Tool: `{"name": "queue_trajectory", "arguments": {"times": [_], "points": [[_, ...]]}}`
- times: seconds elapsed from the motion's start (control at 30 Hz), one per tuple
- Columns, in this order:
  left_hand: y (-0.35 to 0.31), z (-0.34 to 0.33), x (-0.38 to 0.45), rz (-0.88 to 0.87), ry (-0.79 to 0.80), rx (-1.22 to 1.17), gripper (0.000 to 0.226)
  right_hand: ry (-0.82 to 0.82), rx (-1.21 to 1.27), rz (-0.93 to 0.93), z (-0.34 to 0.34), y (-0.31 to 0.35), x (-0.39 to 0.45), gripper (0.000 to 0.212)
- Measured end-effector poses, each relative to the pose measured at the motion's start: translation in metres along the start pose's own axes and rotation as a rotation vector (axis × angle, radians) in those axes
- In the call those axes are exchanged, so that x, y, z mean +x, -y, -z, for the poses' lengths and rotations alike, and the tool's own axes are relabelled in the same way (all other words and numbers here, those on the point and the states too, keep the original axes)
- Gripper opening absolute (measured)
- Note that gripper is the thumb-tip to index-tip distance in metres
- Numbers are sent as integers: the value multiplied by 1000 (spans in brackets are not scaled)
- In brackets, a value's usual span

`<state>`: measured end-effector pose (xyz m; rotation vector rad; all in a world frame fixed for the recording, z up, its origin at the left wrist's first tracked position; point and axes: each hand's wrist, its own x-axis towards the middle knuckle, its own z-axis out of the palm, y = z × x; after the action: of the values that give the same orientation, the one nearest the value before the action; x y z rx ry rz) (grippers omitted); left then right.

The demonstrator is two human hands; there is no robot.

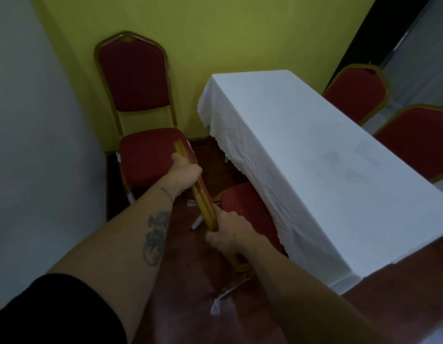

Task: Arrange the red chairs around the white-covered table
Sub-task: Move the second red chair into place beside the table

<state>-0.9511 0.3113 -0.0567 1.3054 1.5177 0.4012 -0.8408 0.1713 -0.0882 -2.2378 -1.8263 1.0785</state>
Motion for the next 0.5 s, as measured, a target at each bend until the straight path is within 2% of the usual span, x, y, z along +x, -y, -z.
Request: {"name": "queue_trajectory", "arguments": {"times": [0.27,0.4,0.47,0.5], "points": [[-12,-22,-1,-36,55,9,92,-13,16,-44,17,-24,-7,87],[-9,-15,1,-13,164,31,96,54,20,-68,27,-29,-5,91],[-9,-2,1,17,241,51,96,56,105,-40,40,-21,0,73],[-10,5,2,22,259,58,86,49,146,-7,48,-16,4,60]]}}
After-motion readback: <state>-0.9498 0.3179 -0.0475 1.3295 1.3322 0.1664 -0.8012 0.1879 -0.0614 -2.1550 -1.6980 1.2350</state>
